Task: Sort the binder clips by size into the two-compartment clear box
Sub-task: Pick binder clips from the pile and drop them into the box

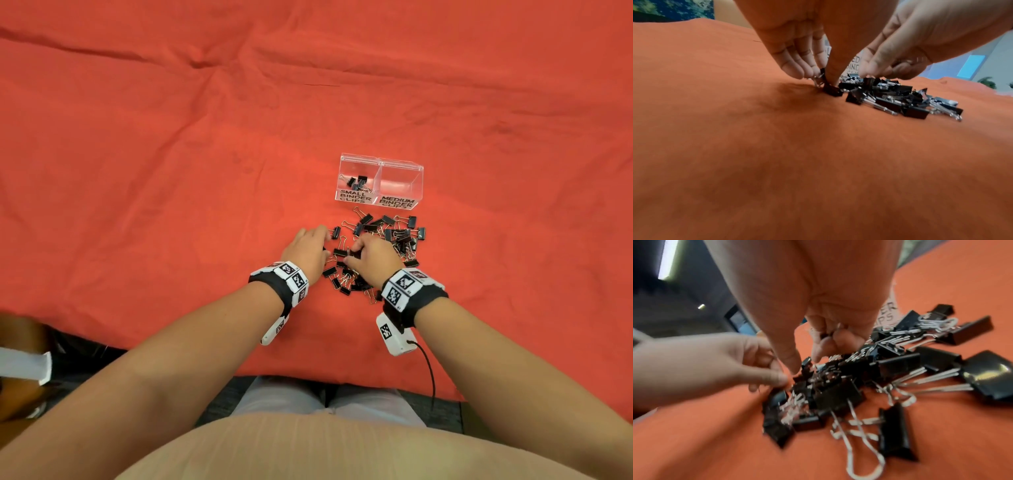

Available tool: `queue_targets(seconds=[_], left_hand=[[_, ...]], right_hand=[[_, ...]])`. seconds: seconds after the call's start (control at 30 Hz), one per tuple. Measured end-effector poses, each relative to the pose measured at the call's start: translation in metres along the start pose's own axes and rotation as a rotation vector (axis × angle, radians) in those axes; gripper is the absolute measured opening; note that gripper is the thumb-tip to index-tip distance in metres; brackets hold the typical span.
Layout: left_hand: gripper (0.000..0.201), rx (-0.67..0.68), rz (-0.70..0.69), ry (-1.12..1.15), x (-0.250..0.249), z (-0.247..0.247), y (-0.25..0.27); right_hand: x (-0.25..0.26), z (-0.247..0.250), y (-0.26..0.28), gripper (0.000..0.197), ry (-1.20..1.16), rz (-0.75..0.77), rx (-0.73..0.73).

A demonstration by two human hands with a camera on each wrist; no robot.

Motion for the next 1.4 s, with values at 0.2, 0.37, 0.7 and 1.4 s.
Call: queue_targets(seconds=[0.2, 0.37, 0.7, 1.4], left_hand=[[0.028, 0.090, 0.008, 0.104, 0.010, 0.006, -0.001], [0.042, 0.216, -0.041, -0.023, 0.004, -0.007, 0.008], [0.025, 0.115, -0.019, -0.105, 0.005, -0.009, 0.007], [0.012, 0.173, -0.056, -0.002, -0.015, 0.026, -0.024]], right_hand=[[0.002, -0.009, -0.006, 0.013, 0.063, 0.039, 0.033], [-0.011, 0.009, -0.009, 0.007, -0.048, -0.064, -0.028], [-0.004, 0.077, -0.053, 0.015, -0.341, -0.147, -0.157], [0.012, 0.040, -0.019, 0.017, 0.068, 0.148, -0.020]])
Point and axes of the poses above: each hand's wrist, its own y-axis away from the middle knuckle, its own z-axis out of the back of the hand, x = y × z, the point moved 8 cm from there along -y, towards the middle knuckle, and after that the axes turned 11 degrees about z, right-handed, at the moved point
